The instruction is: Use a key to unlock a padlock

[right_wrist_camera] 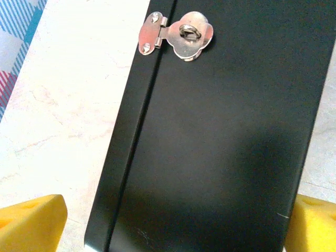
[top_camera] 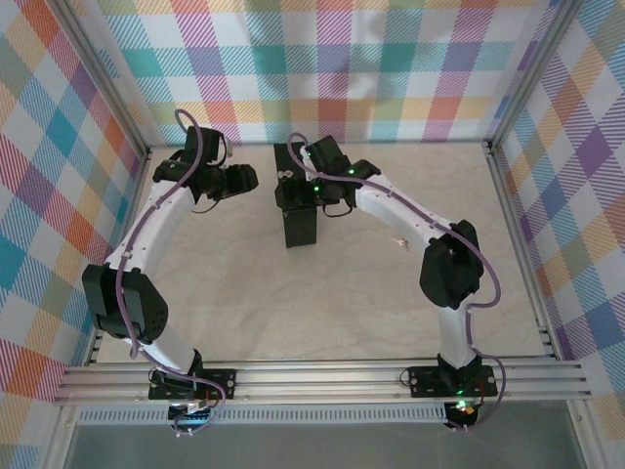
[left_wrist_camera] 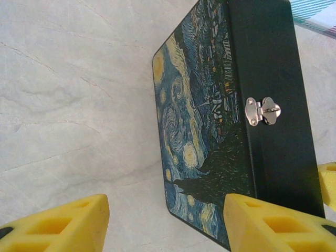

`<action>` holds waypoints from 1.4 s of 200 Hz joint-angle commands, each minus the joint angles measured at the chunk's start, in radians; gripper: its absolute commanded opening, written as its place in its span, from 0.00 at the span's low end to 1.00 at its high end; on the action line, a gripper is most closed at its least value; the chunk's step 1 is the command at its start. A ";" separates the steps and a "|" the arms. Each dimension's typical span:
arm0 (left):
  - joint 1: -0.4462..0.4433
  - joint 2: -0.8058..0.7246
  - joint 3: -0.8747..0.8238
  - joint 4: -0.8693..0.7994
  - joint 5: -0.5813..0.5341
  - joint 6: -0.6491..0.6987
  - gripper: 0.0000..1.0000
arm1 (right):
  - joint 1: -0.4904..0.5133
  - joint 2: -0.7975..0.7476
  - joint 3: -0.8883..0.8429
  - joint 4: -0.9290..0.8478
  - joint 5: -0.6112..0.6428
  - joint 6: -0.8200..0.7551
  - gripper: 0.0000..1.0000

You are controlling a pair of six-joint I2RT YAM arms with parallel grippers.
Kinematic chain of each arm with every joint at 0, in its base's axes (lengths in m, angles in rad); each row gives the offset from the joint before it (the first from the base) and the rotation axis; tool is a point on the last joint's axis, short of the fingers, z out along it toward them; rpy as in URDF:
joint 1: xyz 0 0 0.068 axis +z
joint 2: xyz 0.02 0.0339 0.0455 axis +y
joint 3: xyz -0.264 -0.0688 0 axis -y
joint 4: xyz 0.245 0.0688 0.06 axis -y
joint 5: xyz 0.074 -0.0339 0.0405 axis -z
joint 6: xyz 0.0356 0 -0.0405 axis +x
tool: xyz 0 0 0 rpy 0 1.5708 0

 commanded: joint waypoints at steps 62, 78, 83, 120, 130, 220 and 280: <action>0.016 -0.031 -0.013 -0.039 0.007 0.027 0.60 | 0.025 0.105 0.123 -0.113 0.058 0.007 1.00; 0.017 -0.030 -0.014 -0.040 0.008 0.026 0.60 | 0.026 0.106 0.123 -0.117 0.065 0.012 1.00; 0.017 -0.029 -0.015 -0.040 0.009 0.026 0.60 | 0.027 0.107 0.125 -0.118 0.064 0.011 1.00; 0.018 -0.031 -0.012 -0.046 0.003 0.029 0.60 | 0.029 0.118 0.133 -0.170 0.107 0.020 0.98; 0.018 -0.033 -0.012 -0.049 0.000 0.030 0.60 | 0.029 0.117 0.125 -0.172 0.100 0.021 0.95; -0.021 -0.012 -0.002 -0.089 0.059 0.070 0.58 | -0.106 -0.122 -0.362 0.315 -0.272 0.268 0.86; -0.163 0.137 0.011 0.027 -0.091 -0.033 0.57 | -0.246 -0.223 -0.746 0.676 -0.478 0.414 0.89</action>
